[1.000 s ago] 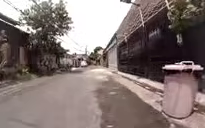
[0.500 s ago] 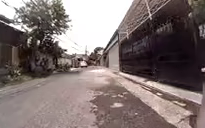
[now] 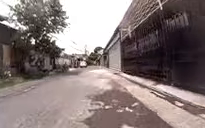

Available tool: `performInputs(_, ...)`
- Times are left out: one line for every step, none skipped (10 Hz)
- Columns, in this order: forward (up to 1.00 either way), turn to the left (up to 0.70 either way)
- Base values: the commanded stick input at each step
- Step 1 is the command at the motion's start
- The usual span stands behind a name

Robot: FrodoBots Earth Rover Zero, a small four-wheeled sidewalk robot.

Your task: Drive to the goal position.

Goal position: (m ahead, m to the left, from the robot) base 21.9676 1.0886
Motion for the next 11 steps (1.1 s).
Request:
performInputs(1.00, 0.00)
performInputs(1.00, 0.00)
performInputs(1.00, 0.00)
performInputs(1.00, 0.00)
performInputs(1.00, 0.00)
performInputs(1.00, 0.00)
performInputs(1.00, 0.00)
performInputs(1.00, 0.00)
performInputs(1.00, 0.00)
performInputs(1.00, 0.00)
performInputs(1.00, 0.00)
